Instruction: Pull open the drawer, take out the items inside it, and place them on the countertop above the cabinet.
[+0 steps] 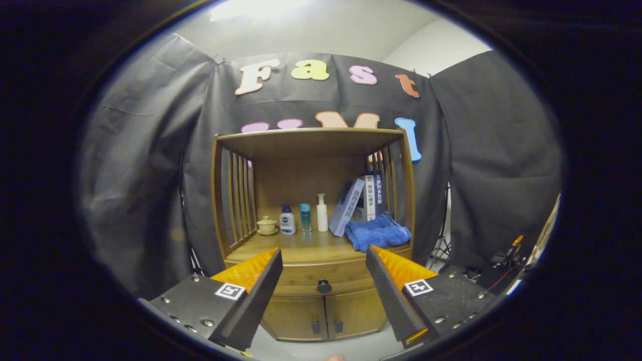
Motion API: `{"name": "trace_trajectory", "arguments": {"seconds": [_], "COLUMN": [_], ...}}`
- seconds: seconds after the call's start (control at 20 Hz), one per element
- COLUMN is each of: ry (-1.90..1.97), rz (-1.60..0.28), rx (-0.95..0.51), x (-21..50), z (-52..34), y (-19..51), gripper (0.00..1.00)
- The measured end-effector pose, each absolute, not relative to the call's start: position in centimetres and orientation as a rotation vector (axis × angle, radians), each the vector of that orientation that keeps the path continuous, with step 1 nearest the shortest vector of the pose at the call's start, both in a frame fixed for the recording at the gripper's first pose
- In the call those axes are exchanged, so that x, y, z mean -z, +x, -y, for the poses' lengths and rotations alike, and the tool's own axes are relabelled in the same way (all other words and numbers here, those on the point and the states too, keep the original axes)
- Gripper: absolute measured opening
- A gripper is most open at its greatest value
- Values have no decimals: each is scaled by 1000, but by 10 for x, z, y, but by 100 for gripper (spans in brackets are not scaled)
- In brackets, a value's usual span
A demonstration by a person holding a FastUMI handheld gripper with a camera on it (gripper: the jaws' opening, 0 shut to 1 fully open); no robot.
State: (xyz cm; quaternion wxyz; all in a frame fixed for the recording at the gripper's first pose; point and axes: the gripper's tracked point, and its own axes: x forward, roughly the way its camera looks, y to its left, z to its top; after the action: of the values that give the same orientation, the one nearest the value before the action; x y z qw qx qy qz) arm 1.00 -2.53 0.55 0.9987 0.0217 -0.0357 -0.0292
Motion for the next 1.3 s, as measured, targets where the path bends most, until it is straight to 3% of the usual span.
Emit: {"name": "trace_trajectory", "arguments": {"seconds": [0.9, 1.05, 1.2, 1.3], "ry": [40, 76, 96, 104], "rz": [-218, -214, -208, -196], "rx": [3, 5, 21, 22], "x": [202, 211, 215, 216], "z": [15, 17, 23, 23], "y": [206, 224, 235, 239], "gripper": [100, 76, 44, 44]}}
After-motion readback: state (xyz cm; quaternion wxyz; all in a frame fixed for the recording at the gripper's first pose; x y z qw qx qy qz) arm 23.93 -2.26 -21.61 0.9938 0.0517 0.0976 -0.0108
